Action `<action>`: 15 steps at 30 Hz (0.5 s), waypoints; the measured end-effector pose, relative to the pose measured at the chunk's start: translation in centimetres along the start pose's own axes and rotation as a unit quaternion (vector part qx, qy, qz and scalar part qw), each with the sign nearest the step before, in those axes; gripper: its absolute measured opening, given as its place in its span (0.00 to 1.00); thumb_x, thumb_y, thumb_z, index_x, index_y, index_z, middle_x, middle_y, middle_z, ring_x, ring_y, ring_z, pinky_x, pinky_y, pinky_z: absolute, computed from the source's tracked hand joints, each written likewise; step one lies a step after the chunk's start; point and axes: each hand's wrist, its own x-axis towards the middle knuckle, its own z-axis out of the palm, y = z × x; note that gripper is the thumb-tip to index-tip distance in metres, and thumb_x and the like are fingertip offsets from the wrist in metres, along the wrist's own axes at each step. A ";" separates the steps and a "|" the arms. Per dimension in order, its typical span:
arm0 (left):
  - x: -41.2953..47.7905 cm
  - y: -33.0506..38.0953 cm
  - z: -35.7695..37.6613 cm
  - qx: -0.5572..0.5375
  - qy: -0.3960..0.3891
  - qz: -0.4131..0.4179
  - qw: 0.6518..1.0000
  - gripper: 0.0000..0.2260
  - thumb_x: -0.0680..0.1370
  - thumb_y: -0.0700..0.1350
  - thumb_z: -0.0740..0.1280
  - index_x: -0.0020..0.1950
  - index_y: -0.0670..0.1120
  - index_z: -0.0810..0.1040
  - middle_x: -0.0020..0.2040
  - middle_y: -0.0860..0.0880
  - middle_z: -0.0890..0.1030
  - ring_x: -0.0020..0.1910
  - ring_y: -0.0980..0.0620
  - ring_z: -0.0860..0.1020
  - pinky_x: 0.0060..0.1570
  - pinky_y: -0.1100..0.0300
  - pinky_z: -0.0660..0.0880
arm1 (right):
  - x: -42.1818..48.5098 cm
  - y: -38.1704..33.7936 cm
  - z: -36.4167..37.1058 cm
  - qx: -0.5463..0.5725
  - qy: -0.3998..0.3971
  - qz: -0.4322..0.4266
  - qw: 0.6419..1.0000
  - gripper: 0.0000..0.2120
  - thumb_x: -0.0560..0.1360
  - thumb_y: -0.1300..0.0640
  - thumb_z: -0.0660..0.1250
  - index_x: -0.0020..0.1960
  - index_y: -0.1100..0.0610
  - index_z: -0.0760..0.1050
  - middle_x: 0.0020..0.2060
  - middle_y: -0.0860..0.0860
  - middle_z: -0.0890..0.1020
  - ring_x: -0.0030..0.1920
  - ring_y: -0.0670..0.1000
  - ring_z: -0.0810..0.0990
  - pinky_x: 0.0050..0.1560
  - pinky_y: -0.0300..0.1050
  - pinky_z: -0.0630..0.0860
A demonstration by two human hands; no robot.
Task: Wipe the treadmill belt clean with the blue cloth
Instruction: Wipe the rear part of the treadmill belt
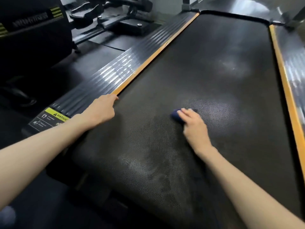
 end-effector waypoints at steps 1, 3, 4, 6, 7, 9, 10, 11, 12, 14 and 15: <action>-0.3 -0.4 -0.2 0.024 0.012 -0.014 1.000 0.20 0.73 0.33 0.58 0.65 0.39 0.69 0.61 0.40 0.74 0.59 0.39 0.72 0.58 0.46 0.71 | 0.5 1.9 -0.9 -0.025 0.009 0.083 0.996 0.23 0.69 0.72 0.60 0.62 0.63 0.77 0.62 0.59 0.77 0.64 0.62 0.73 0.65 0.46 0.65; -0.8 -0.9 -0.5 0.061 0.004 -0.061 0.996 0.17 0.73 0.34 0.59 0.62 0.36 0.69 0.58 0.37 0.73 0.57 0.37 0.72 0.54 0.46 0.70 | 1.1 1.9 -1.0 -0.043 0.024 0.187 0.981 0.20 0.70 0.72 0.58 0.61 0.67 0.75 0.62 0.61 0.76 0.64 0.63 0.71 0.63 0.48 0.64; -0.9 -1.1 -0.7 0.068 -0.008 -0.078 0.995 0.15 0.74 0.35 0.59 0.60 0.36 0.70 0.57 0.37 0.73 0.56 0.36 0.73 0.52 0.46 0.70 | 1.2 -0.2 -0.4 -0.040 0.030 0.191 0.980 0.18 0.69 0.70 0.56 0.56 0.68 0.76 0.56 0.63 0.78 0.59 0.64 0.74 0.59 0.47 0.65; -1.0 -1.5 -0.9 0.092 -0.014 -0.071 0.993 0.11 0.73 0.35 0.60 0.53 0.36 0.73 0.53 0.37 0.76 0.49 0.37 0.75 0.46 0.48 0.71 | 0.5 -6.2 2.2 0.001 0.037 0.103 0.994 0.17 0.66 0.66 0.54 0.48 0.66 0.77 0.45 0.61 0.79 0.47 0.63 0.78 0.49 0.44 0.67; -0.9 -1.8 -1.0 0.106 -0.004 -0.058 0.993 0.09 0.72 0.35 0.60 0.50 0.36 0.75 0.50 0.37 0.78 0.46 0.38 0.75 0.42 0.50 0.71 | -0.5 -9.8 3.9 0.027 0.011 0.025 0.999 0.17 0.66 0.66 0.55 0.49 0.64 0.78 0.44 0.59 0.80 0.45 0.61 0.78 0.48 0.44 0.68; -0.7 -2.6 -1.0 0.134 0.017 -0.037 0.990 0.07 0.71 0.35 0.61 0.47 0.39 0.76 0.47 0.38 0.79 0.44 0.39 0.76 0.37 0.54 0.68 | -3.2 -15.8 6.2 0.078 -0.072 -0.127 0.986 0.19 0.66 0.69 0.62 0.55 0.63 0.79 0.51 0.59 0.81 0.53 0.61 0.79 0.56 0.46 0.72; -0.6 -2.9 -0.9 0.141 0.023 -0.032 0.989 0.07 0.72 0.36 0.62 0.47 0.39 0.76 0.47 0.39 0.79 0.46 0.38 0.77 0.36 0.55 0.67 | -3.6 -17.3 6.6 0.104 -0.111 -0.167 0.974 0.22 0.66 0.71 0.64 0.59 0.63 0.78 0.56 0.59 0.80 0.58 0.61 0.77 0.60 0.49 0.72; -0.6 -3.1 -0.9 0.143 0.022 -0.034 0.989 0.07 0.72 0.36 0.62 0.48 0.40 0.76 0.46 0.40 0.79 0.46 0.38 0.77 0.35 0.55 0.66 | -3.5 -17.1 6.8 0.112 -0.132 -0.184 0.967 0.24 0.66 0.72 0.66 0.61 0.62 0.77 0.59 0.59 0.79 0.61 0.61 0.76 0.63 0.52 0.71; -0.6 -3.3 -0.9 0.141 0.019 -0.038 0.989 0.07 0.72 0.36 0.62 0.48 0.41 0.76 0.45 0.40 0.79 0.46 0.38 0.77 0.35 0.56 0.65 | -3.0 -15.7 6.7 0.096 -0.124 -0.179 0.971 0.25 0.66 0.72 0.66 0.61 0.61 0.77 0.60 0.59 0.78 0.62 0.62 0.76 0.63 0.54 0.70; -0.6 -3.5 -1.0 0.142 0.018 -0.036 0.989 0.08 0.71 0.36 0.63 0.48 0.42 0.77 0.44 0.42 0.78 0.45 0.40 0.76 0.34 0.56 0.65 | -1.6 -11.3 5.5 0.056 -0.082 -0.084 0.992 0.23 0.65 0.71 0.63 0.59 0.62 0.78 0.59 0.60 0.79 0.60 0.64 0.77 0.63 0.56 0.69; -0.6 -3.3 -1.1 0.143 0.018 -0.035 0.989 0.08 0.71 0.36 0.63 0.48 0.41 0.77 0.44 0.42 0.79 0.45 0.40 0.76 0.35 0.56 0.66 | -0.9 -8.7 4.6 0.042 -0.044 -0.003 0.998 0.22 0.66 0.71 0.61 0.59 0.63 0.79 0.59 0.61 0.79 0.60 0.65 0.76 0.64 0.56 0.66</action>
